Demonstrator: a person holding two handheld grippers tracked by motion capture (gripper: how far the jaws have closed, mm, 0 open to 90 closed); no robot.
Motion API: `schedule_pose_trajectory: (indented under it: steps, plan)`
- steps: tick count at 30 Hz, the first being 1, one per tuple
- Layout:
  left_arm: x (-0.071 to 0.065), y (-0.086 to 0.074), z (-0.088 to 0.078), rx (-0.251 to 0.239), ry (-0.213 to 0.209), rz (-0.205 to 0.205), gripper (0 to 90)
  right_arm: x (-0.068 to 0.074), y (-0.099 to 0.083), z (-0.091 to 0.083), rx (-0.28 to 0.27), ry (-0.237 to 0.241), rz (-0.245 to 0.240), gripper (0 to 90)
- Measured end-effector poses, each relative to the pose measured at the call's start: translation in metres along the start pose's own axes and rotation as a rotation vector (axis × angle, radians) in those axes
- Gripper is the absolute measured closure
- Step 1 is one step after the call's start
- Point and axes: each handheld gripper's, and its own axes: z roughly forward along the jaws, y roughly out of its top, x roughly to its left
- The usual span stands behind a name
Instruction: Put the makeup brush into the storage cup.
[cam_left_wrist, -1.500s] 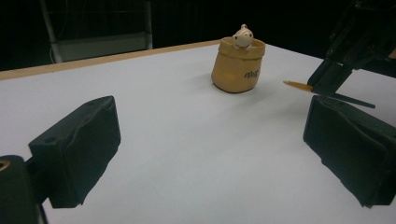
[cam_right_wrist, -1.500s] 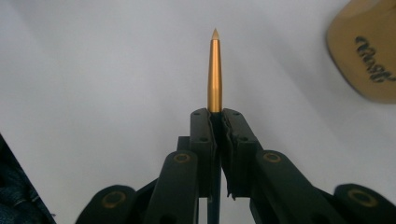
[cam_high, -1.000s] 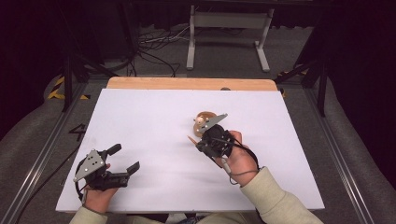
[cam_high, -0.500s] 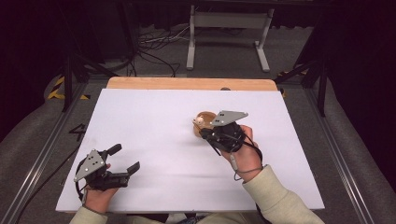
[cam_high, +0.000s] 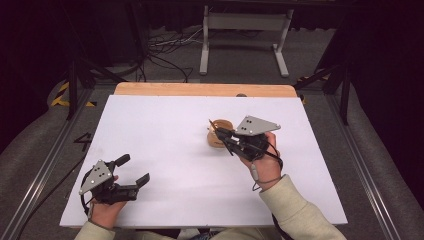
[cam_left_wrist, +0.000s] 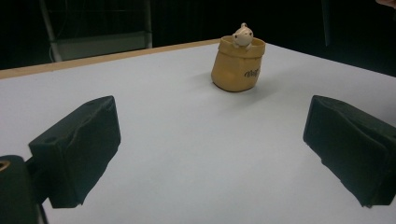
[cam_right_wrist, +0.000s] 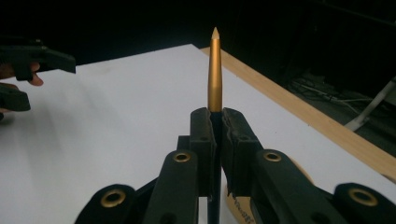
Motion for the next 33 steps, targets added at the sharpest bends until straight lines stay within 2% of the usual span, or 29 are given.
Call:
schedule_pose_trajectory:
  steps: [4, 6, 7, 11, 15, 19, 24, 26, 28, 33]
  plan:
    - [0.000, 0.000, 0.000, -0.001, 0.000, -0.003, 4.8, -0.005, -0.001, -0.003, -0.059, -0.009, 0.005, 83.9]
    - [0.000, 0.000, 0.000, -0.001, -0.001, -0.003, 4.8, -0.005, -0.001, -0.004, -0.072, -0.013, 0.000, 83.9]
    - [0.000, 0.000, 0.000, 0.000, -0.001, -0.004, 4.8, -0.008, -0.003, -0.005, -0.112, -0.017, -0.015, 83.9]
    - [0.000, 0.000, 0.000, -0.001, -0.001, -0.003, 4.8, -0.010, -0.004, -0.006, -0.141, -0.025, -0.012, 83.9]
    - [0.000, 0.000, 0.000, 0.000, -0.001, -0.003, 4.8, -0.018, -0.006, -0.006, -0.183, -0.036, 0.029, 83.9]
    - [0.000, 0.000, 0.000, 0.000, -0.001, -0.002, 4.8, -0.023, -0.007, -0.004, -0.206, -0.039, 0.047, 83.8]
    - [0.000, 0.000, 0.000, -0.001, 0.001, -0.009, 4.5, -0.033, -0.013, 0.002, -0.300, -0.033, 0.062, 83.7]
    - [0.000, 0.000, 0.000, -0.002, -0.001, -0.007, 4.5, -0.035, -0.014, 0.003, -0.308, -0.030, 0.070, 83.7]
    - [0.000, 0.000, 0.000, 0.000, -0.001, -0.008, 4.5, -0.040, -0.017, 0.008, -0.319, -0.030, 0.099, 83.7]
    - [0.001, 0.000, 0.000, 0.002, 0.000, -0.007, 4.5, -0.047, -0.020, 0.014, -0.328, -0.042, 0.120, 83.8]
